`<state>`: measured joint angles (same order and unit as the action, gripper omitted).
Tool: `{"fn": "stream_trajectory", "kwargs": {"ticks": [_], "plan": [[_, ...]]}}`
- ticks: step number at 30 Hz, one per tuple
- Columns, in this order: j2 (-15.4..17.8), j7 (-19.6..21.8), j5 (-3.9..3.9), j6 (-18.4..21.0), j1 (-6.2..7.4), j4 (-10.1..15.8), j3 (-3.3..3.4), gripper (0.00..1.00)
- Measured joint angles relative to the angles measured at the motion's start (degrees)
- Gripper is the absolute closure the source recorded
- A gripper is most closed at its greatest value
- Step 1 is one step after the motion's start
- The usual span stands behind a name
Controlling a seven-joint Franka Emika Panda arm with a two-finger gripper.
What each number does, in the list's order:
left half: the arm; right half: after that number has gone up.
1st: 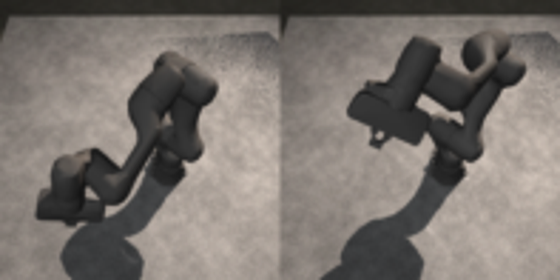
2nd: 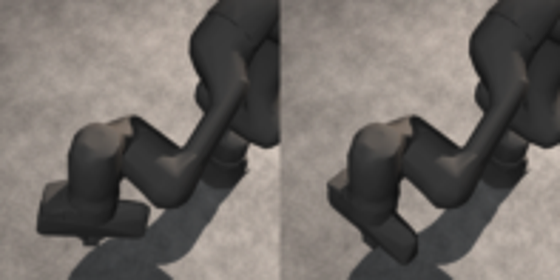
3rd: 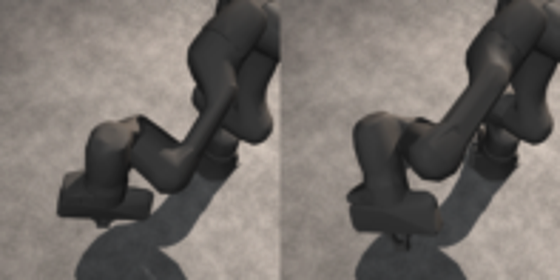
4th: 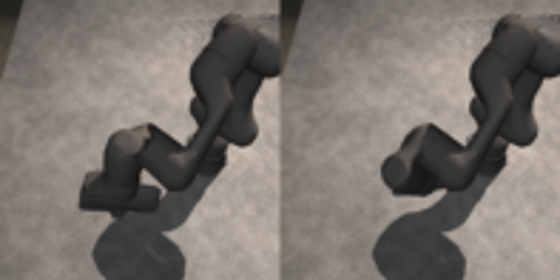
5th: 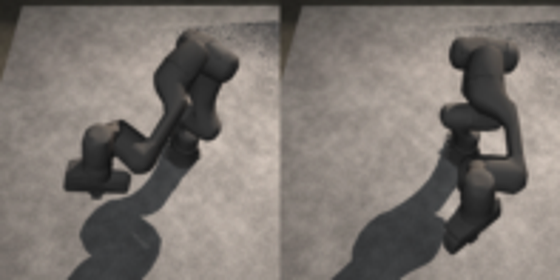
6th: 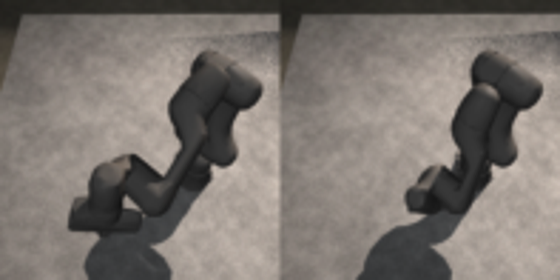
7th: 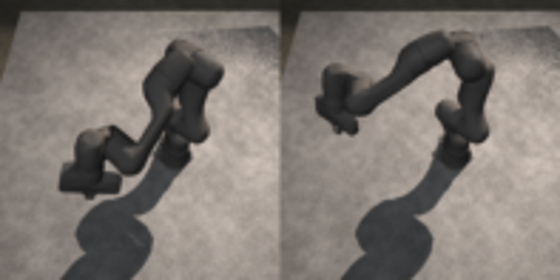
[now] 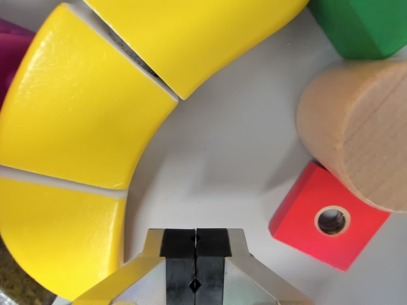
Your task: Pick an object from the bin
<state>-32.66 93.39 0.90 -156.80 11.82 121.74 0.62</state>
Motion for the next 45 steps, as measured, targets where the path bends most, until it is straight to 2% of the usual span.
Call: {"fn": "stream_trajectory", "kwargs": {"ticks": [12,20,35,45], "plan": [[4.00,0.00,0.00,3.17,0.00,1.06,0.04,1.00],[7.82,0.00,-0.02,6.52,0.01,1.70,0.10,1.00],[15.50,0.14,-0.14,14.36,0.03,2.17,0.19,1.00],[20.14,0.33,-0.26,20.17,0.03,1.42,0.22,1.00]]}}
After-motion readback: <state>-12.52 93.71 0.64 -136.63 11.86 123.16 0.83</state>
